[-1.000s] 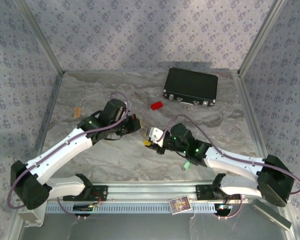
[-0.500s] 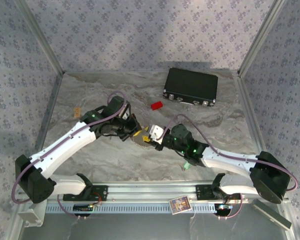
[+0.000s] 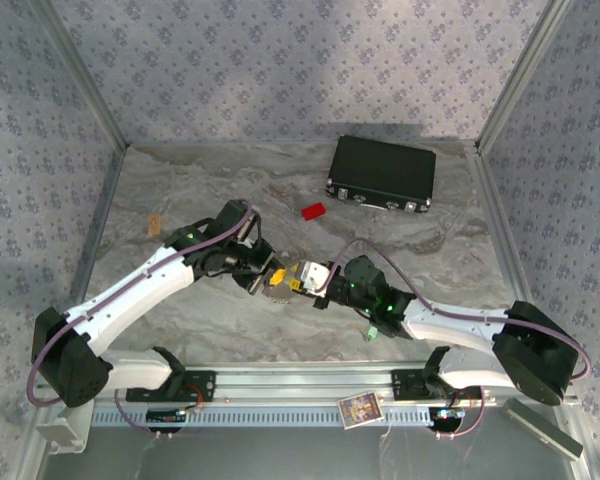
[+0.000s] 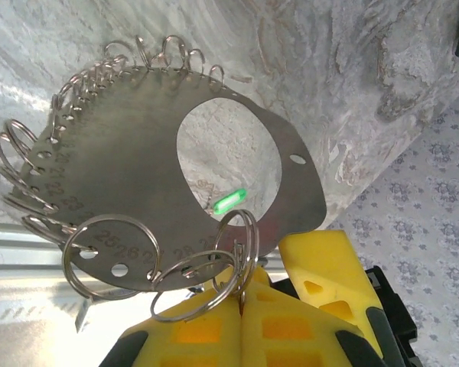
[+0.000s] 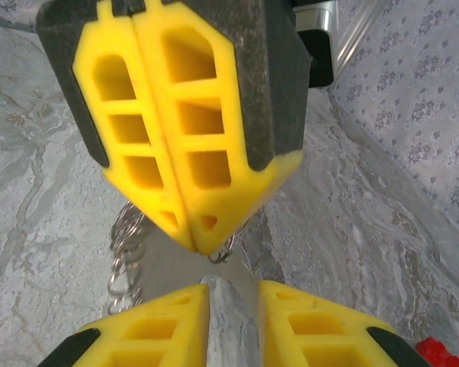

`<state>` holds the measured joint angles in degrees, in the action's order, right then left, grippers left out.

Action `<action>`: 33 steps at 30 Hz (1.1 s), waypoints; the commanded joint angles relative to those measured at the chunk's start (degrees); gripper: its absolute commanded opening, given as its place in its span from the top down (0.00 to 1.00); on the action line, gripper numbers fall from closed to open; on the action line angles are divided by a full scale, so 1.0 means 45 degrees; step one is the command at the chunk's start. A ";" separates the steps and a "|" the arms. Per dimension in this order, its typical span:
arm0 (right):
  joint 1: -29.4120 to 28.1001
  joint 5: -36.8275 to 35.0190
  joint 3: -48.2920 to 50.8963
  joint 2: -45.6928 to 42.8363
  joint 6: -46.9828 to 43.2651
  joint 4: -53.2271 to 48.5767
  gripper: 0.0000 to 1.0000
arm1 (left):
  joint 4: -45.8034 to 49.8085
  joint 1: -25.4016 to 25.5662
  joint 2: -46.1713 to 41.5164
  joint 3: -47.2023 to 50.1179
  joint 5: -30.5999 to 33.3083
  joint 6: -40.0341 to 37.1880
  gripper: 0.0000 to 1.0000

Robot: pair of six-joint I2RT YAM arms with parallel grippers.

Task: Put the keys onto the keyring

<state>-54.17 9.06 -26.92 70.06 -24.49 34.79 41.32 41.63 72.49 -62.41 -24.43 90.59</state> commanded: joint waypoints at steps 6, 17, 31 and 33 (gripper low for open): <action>-0.0445 -0.0065 0.0591 -0.0236 0.0068 0.0753 0.76 | -0.0461 -0.0101 -0.0313 0.0196 -0.0839 0.1785 1.00; -0.0576 -0.0685 0.0610 0.0056 0.0593 0.1237 0.77 | -0.0824 -0.0149 -0.0523 0.0530 -0.1063 0.2291 1.00; -0.0657 -0.0930 0.0135 0.0895 0.0872 0.2570 0.78 | -0.0726 -0.0130 -0.0542 0.0508 -0.1230 0.2419 1.00; -0.0664 -0.1130 0.0087 0.0967 0.0909 0.2631 0.79 | -0.0703 -0.0137 -0.0567 0.0523 -0.1226 0.2428 1.00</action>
<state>-56.77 5.78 -24.43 73.78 -21.67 43.13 38.28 41.25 71.61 -60.16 -27.64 95.68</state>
